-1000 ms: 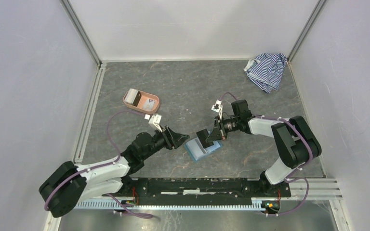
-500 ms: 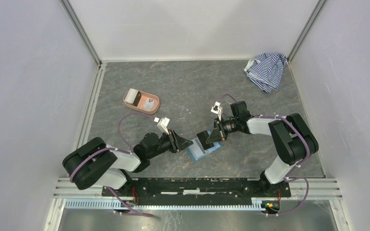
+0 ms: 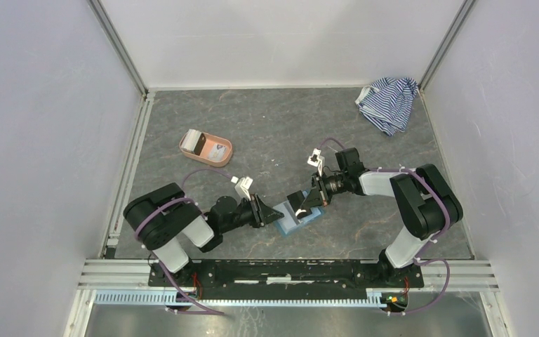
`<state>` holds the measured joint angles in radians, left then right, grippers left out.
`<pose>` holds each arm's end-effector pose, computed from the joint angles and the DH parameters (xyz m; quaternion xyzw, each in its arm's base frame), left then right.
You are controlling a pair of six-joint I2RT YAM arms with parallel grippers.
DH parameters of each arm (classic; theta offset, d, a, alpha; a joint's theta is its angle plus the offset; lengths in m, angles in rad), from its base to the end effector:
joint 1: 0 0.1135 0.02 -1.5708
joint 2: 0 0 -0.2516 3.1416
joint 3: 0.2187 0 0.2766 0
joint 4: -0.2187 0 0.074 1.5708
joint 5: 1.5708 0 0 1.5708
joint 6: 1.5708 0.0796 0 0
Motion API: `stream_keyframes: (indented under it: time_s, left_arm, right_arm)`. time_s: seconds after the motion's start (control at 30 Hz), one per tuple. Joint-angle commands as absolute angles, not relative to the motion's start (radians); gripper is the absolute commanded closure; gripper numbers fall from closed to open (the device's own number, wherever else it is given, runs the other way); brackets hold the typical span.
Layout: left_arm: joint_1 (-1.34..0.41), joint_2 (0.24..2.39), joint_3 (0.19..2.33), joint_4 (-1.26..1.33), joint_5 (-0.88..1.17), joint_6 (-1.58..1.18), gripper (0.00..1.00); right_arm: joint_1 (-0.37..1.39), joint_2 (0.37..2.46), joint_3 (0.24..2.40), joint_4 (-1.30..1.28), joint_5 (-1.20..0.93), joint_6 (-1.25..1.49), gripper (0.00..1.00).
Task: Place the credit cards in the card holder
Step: Insert the credit card into the card holder.
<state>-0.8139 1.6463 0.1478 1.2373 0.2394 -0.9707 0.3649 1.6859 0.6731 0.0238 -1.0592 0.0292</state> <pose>0.1679 -0.2053 0.0603 0.0108 0.7908 -0.5302 0.3057 0.2600 0.1736 0.0718 -0.2810 0.7909 0.5231 0.1480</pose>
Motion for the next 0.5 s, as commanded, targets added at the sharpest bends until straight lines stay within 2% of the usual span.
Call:
stream_keyframes:
  time_s: [0.0, 0.2, 0.47]
  left_arm:
    - [-0.818, 1.707, 0.138, 1.407, 0.259, -1.014, 0.68]
    - [-0.818, 1.766, 0.129, 1.496, 0.267, -1.034, 0.69]
    - [-0.819, 1.776, 0.123, 1.456, 0.25, -1.014, 0.7]
  right_arm:
    - [0.369, 1.695, 0.694, 0.042, -1.042, 0.035, 1.0]
    - [0.367, 1.702, 0.683, 0.063, -1.029, 0.067, 1.0]
    - [0.365, 1.715, 0.669, 0.086, -1.026, 0.118, 1.0]
